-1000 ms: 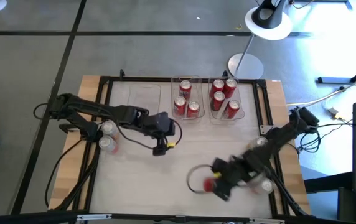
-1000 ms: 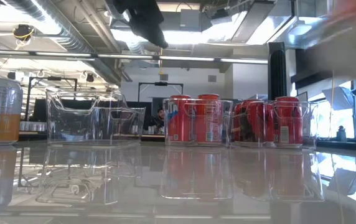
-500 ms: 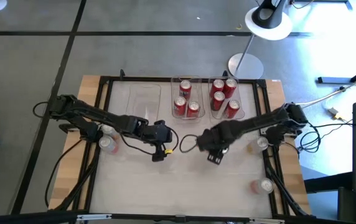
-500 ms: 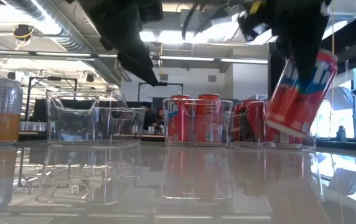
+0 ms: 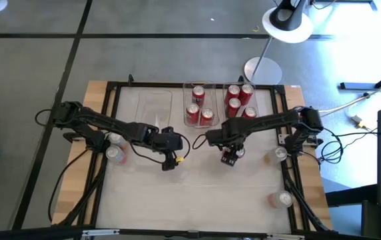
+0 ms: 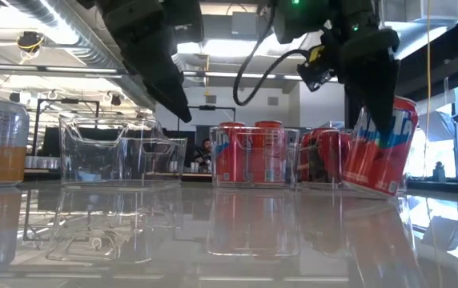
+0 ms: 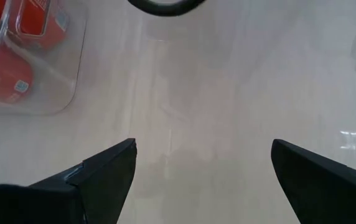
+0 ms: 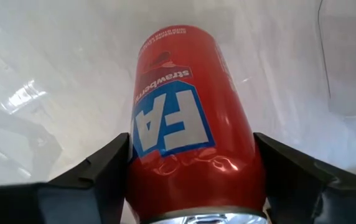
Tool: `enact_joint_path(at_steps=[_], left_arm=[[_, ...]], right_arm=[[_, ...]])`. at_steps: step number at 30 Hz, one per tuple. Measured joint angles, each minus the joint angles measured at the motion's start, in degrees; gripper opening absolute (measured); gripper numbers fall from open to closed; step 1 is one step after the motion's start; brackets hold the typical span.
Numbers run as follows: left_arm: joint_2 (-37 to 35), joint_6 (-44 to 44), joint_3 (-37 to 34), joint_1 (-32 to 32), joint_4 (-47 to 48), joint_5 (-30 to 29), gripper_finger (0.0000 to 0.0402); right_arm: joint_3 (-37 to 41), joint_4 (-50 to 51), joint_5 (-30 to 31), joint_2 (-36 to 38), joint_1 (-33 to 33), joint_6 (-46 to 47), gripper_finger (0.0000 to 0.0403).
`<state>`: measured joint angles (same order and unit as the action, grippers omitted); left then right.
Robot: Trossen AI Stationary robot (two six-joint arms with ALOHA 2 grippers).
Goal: Sort soda cans
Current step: Put the red soda can into the middle transparent bin
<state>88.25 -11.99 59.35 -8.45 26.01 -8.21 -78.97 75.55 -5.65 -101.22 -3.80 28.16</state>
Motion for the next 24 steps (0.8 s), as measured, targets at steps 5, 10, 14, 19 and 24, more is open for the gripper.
enact_joint_path(at_steps=[5, 10, 14, 19, 24], left_arm=[[0.00, 0.37, 0.00, 0.42, -0.14, 0.02, 0.0356], [0.00, 0.34, 0.00, 0.66, -0.10, 0.03, 0.0356], [0.00, 0.37, 0.00, 0.64, -0.10, 0.04, 0.0356], [0.00, 0.13, 0.00, 0.64, -0.01, 0.07, 0.0356], [0.00, 0.00, 0.00, 0.64, 0.10, 0.07, 0.0356]], right_arm=[[1.59, -1.01, -0.82, 0.34, 0.99, -0.17, 0.0305], [1.14, -3.30, 0.85, 0.25, 0.84, -0.21, 0.0343], [1.13, -6.18, 1.14, 0.01, 0.84, -0.62, 0.0363], [1.11, -6.65, 1.16, 0.14, 0.84, -1.68, 0.0368], [1.09, -2.81, 2.50, 4.44, -0.01, -1.55, 0.0362]])
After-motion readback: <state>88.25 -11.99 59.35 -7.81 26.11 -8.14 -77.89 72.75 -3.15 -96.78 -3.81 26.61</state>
